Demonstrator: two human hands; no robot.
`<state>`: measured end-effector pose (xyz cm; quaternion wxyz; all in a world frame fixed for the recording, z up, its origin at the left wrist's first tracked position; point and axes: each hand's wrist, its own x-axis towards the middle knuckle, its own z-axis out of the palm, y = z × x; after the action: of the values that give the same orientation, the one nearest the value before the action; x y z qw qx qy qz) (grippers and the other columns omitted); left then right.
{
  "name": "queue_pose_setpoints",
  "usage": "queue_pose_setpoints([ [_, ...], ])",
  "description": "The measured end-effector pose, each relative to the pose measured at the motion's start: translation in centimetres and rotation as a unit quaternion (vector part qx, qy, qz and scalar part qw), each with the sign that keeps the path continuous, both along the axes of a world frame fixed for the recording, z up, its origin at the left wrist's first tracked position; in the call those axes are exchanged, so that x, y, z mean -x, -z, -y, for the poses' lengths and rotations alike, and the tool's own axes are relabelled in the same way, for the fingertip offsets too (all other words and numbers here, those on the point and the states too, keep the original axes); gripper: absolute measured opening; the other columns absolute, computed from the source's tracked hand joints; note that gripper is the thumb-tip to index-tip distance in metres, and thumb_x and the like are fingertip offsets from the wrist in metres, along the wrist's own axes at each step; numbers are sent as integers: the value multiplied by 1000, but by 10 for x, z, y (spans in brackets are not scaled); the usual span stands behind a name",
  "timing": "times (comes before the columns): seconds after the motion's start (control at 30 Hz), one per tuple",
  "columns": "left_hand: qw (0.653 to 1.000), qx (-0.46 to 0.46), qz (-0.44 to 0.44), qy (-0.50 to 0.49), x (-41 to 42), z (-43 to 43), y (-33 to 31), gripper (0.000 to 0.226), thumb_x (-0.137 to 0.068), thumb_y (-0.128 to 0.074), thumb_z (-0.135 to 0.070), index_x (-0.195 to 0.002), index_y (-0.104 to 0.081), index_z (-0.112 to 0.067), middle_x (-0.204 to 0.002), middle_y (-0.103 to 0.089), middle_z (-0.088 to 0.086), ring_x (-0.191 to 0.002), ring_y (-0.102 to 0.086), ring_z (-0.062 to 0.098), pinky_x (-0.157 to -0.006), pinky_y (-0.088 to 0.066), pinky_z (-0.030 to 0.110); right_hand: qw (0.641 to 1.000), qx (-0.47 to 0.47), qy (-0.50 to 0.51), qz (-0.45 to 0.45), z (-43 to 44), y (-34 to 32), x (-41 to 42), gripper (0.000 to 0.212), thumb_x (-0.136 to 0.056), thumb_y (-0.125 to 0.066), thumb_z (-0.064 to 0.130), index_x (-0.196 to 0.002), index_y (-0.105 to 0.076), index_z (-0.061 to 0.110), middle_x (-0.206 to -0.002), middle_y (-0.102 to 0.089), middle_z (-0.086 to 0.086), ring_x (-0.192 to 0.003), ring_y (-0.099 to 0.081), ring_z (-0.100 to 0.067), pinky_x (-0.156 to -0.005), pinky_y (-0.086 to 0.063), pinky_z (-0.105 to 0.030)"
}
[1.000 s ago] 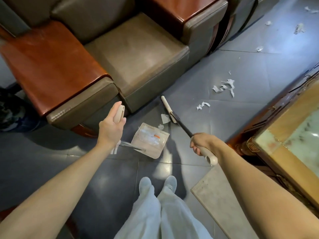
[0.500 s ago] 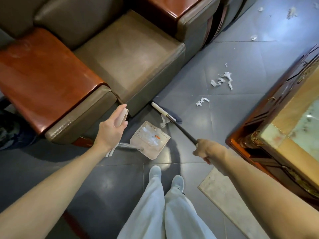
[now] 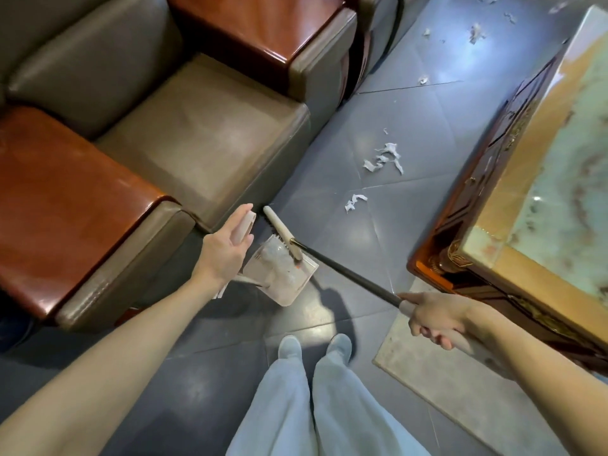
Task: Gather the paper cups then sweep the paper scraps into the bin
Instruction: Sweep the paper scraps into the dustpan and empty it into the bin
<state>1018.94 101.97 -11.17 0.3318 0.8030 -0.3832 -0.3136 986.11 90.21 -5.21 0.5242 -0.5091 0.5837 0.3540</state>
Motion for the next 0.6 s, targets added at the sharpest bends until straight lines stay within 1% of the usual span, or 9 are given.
queue_pose_setpoints([
  [0.13,1000,15,10,4,9,37,-2,53,-95,-58,-19,-138,-43,-45,-128,-59,-7,-118,-54,18,-96,-36,21,999,31,19,-11,31,-4,24,68,-90,-36,-3,-150,-26,28,-46,-42,-1,-31,-34,-10,-32,-31,-17],
  [0.23,999,23,21,5,20,74,-2,54,-93,-59,-18,-137,-44,-46,-116,-61,-13,-111,-57,17,-91,-36,17,998,54,27,-6,63,-3,42,59,-89,-36,-2,-143,-38,23,-45,-43,-2,-31,-34,-12,-33,-32,-17],
  [0.37,999,28,41,7,37,131,1,53,-93,-58,-18,-138,-44,-44,-110,-60,-14,-98,-57,9,-85,-35,11,996,82,39,10,123,4,62,61,-92,-35,1,-146,-30,27,-54,-46,-6,-30,-37,-12,-31,-34,-17],
  [0.43,999,30,38,2,47,159,3,53,-94,-58,-19,-138,-43,-45,-111,-58,-18,-96,-54,2,-89,-36,12,995,91,40,1,158,11,68,51,-96,-36,7,-143,-34,25,-50,-51,-3,-29,-41,-11,-32,-37,-19],
  [0.47,999,31,38,1,52,175,3,53,-95,-58,-19,-139,-43,-45,-111,-56,-19,-95,-53,-1,-89,-36,12,994,100,32,-4,174,14,68,46,-98,-38,11,-142,-36,23,-53,-55,-1,-34,-45,-10,-36,-43,-22],
  [0.5,999,30,39,3,56,190,3,53,-95,-57,-20,-139,-42,-45,-110,-56,-21,-94,-51,-4,-88,-35,10,993,114,25,0,190,17,69,45,-98,-42,13,-143,-36,19,-62,-57,-1,-42,-48,-10,-44,-49,-26],
  [0.53,999,30,38,6,59,205,4,53,-95,-57,-20,-139,-42,-45,-111,-56,-22,-94,-50,-8,-86,-34,5,991,130,32,7,206,21,70,50,-96,-47,13,-144,-35,15,-72,-55,-1,-51,-49,-10,-50,-51,-25],
  [0.57,999,30,35,7,61,220,5,53,-95,-57,-19,-138,-42,-46,-111,-56,-23,-95,-48,-10,-84,-32,1,990,137,42,10,218,22,69,55,-93,-52,9,-145,-34,11,-75,-51,0,-55,-48,-10,-47,-50,-21],
  [0.6,999,29,29,8,63,232,6,53,-95,-57,-19,-138,-43,-47,-112,-56,-24,-96,-48,-12,-83,-30,-3,989,134,62,14,230,23,69,59,-90,-55,5,-146,-33,9,-73,-47,1,-54,-48,-11,-39,-46,-17],
])
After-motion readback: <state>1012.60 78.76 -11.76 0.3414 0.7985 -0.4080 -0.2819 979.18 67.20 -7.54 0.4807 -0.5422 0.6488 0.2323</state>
